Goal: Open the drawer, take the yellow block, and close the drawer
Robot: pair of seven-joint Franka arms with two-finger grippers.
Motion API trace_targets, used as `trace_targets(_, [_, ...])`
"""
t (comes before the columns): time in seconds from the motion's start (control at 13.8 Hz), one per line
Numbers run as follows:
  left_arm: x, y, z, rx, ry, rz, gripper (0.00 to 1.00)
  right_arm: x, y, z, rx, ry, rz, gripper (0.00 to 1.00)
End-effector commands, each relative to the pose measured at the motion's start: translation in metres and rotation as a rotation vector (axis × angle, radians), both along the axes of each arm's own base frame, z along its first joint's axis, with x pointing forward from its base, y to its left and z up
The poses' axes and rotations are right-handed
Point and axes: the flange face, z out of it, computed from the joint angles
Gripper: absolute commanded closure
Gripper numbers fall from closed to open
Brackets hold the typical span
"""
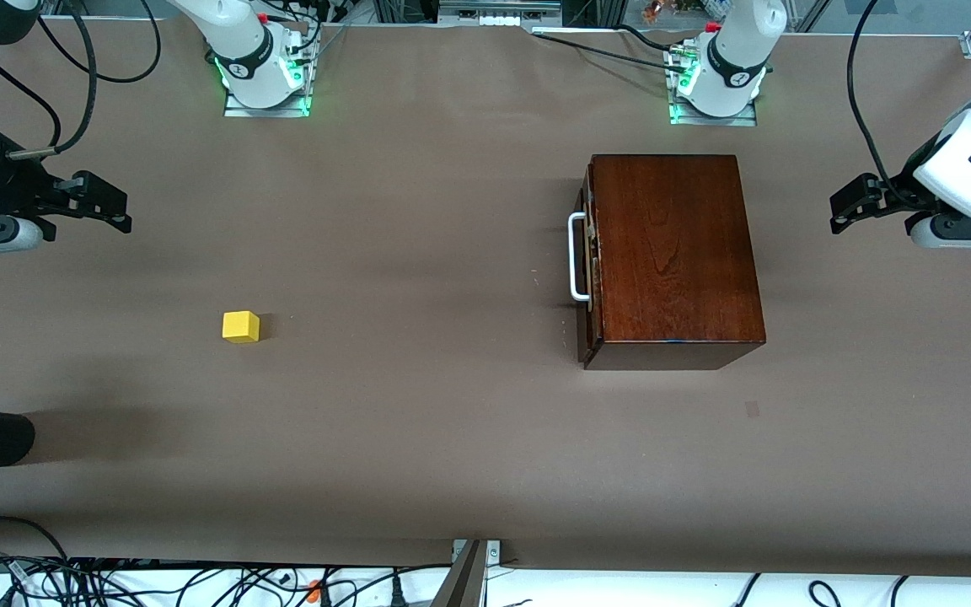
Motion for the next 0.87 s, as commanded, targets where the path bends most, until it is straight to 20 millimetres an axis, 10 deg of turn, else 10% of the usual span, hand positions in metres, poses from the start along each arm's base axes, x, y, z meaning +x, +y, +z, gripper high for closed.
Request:
trace_targets(0.0, [-0.005, -0.002, -0.002, -0.023, -0.002, 0.005, 0.0, 0.003, 0.0, 0.006, 0.003, -0.009, -0.006, 0.0])
trace_targets(0.8, [-0.004, -0.012, -0.003, -0.007, 0.022, -0.016, 0.0, 0.002, 0.003, 0.006, 0.005, -0.009, 0.001, 0.0])
